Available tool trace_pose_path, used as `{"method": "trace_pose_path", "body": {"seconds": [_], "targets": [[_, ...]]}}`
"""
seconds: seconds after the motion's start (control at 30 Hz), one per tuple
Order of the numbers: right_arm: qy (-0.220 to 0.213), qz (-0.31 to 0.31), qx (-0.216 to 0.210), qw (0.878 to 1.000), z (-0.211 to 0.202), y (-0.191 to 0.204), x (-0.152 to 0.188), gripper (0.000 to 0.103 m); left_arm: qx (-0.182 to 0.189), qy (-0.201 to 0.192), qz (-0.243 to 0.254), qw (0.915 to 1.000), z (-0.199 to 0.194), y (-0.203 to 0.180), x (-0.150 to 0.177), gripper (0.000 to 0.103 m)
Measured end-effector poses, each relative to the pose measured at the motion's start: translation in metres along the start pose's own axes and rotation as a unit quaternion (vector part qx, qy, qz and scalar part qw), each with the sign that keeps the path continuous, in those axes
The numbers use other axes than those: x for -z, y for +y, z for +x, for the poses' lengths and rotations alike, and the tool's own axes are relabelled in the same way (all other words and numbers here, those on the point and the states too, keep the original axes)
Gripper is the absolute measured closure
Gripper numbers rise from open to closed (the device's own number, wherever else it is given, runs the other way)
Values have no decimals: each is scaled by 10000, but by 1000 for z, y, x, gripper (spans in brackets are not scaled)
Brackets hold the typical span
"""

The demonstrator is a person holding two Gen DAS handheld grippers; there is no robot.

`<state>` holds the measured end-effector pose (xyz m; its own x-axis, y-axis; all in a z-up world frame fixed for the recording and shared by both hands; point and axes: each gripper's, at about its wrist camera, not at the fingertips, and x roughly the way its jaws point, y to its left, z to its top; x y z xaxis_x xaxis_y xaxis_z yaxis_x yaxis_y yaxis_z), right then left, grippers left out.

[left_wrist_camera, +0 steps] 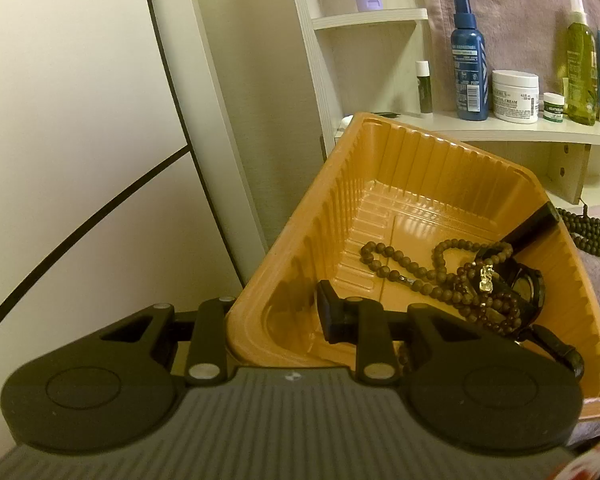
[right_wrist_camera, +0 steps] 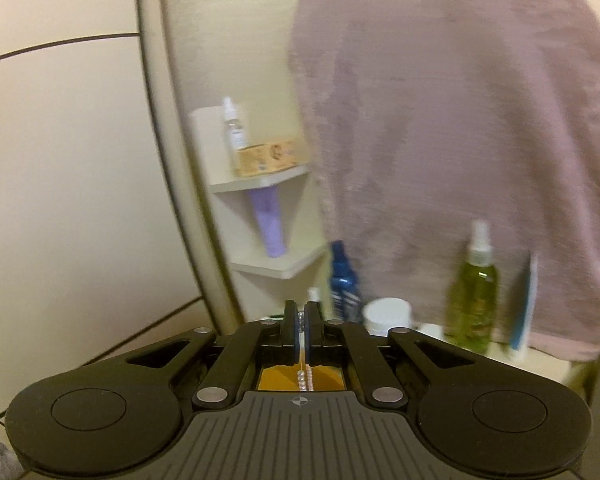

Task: Organize jewelry
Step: 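Grasp the white pearl strand with the right tool and lift it high, then lower the pearl strand into the basket and open the right tool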

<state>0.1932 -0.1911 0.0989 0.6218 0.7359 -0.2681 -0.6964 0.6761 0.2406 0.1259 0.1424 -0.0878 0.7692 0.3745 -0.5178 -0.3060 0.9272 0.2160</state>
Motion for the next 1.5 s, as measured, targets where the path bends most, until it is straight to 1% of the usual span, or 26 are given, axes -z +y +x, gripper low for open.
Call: {"method": "trace_pose_path", "body": {"seconds": [0.17, 0.4, 0.67, 0.77, 1.03, 1.27, 1.33, 1.37, 1.43, 1.47, 1.5], "targets": [[13, -121, -298, 9995, 13, 17, -4, 101, -1, -6, -12, 10000, -1, 0, 0, 78], [110, -153, -588, 9981, 35, 34, -3, 101, 2, -11, -35, 10000, -1, 0, 0, 78], [291, -121, -968, 9948, 69, 53, -1, 101, 15, -23, -60, 10000, -3, 0, 0, 78], [448, -47, -1141, 9924, 86, 57, 4, 101, 9, -19, -79, 10000, -3, 0, 0, 78], [1042, 132, -1311, 9858, 132, 60, 36, 101, 24, -17, -81, 10000, -5, 0, 0, 78], [1427, 94, -1167, 9828, 149, 57, 56, 100, 21, -17, -84, 10000, -5, 0, 0, 78], [1475, 141, -1174, 9820, 150, 53, 59, 98, 22, -19, -82, 10000, -5, 0, 0, 78], [1463, 151, -1174, 9821, 149, 53, 59, 93, 21, -18, -81, 10000, -5, 0, 0, 78], [1446, 141, -1146, 9827, 149, 51, 60, 78, 21, -14, -87, 10000, -5, 0, 0, 78], [1434, 133, -1145, 9829, 148, 51, 60, 62, 20, -18, -84, 10000, -5, 0, 0, 78], [1394, 122, -1139, 9836, 146, 51, 59, 55, 19, -18, -78, 10000, -5, 0, 0, 78]]}}
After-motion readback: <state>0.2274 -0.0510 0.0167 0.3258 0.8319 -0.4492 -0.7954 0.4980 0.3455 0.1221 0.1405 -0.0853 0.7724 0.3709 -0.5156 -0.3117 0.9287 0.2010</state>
